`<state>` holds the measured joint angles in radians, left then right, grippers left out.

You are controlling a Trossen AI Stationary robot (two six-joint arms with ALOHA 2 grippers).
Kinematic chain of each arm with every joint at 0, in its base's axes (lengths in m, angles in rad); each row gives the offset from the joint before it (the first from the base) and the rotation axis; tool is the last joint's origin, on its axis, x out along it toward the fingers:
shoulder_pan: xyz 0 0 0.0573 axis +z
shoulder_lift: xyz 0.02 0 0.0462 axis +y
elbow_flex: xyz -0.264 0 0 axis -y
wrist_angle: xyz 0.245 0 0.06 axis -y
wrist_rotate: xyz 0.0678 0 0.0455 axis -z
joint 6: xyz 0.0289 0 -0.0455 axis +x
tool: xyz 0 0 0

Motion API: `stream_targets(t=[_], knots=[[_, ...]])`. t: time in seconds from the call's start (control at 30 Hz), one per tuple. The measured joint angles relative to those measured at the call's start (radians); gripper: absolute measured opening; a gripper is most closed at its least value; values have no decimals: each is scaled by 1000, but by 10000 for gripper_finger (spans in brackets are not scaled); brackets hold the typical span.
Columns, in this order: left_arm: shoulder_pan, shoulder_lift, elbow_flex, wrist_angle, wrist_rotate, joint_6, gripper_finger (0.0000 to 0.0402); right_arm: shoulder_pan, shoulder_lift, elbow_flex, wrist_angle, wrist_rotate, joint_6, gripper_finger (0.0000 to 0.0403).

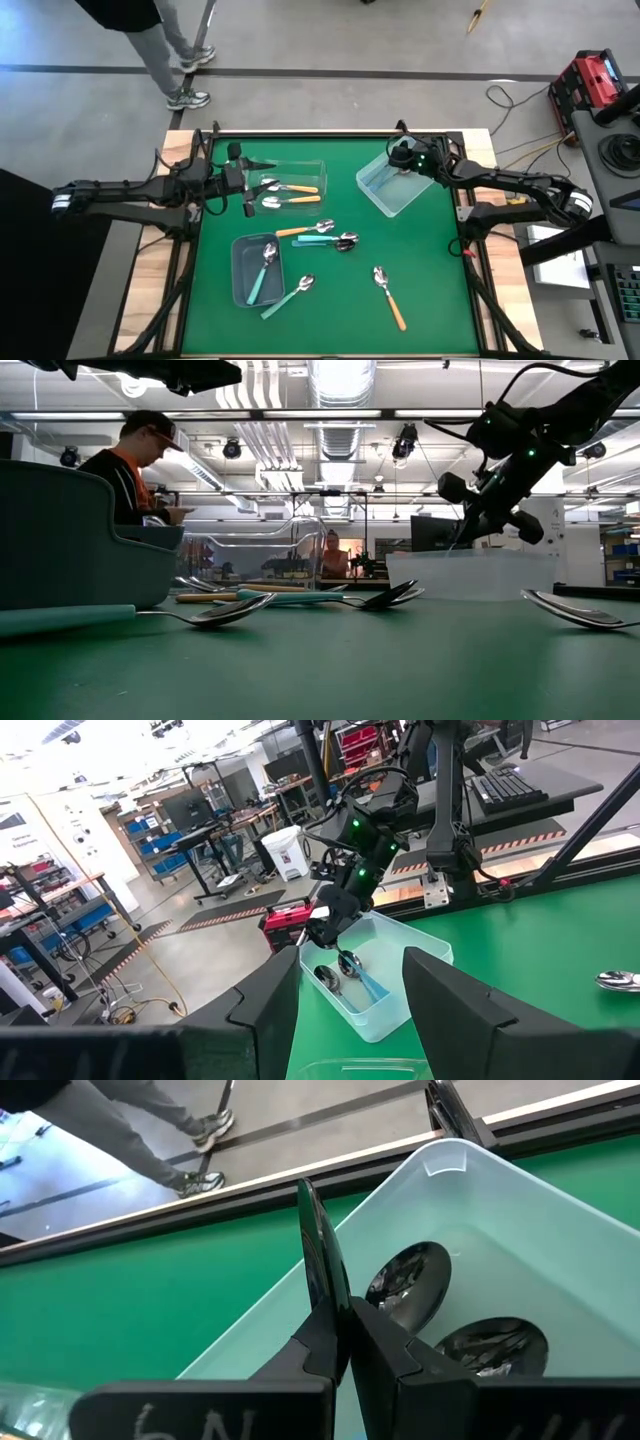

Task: Sort silverware by color (type)
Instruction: Put the blue spoon into the white bin

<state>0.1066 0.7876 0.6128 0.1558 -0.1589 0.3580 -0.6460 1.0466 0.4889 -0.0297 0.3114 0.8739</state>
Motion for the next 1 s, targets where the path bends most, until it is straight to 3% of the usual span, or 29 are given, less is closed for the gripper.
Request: stream_targets(t=[1.0], knots=[[0,0,0,0,-17,0,162,16,1,0,-28,3,-54,9]])
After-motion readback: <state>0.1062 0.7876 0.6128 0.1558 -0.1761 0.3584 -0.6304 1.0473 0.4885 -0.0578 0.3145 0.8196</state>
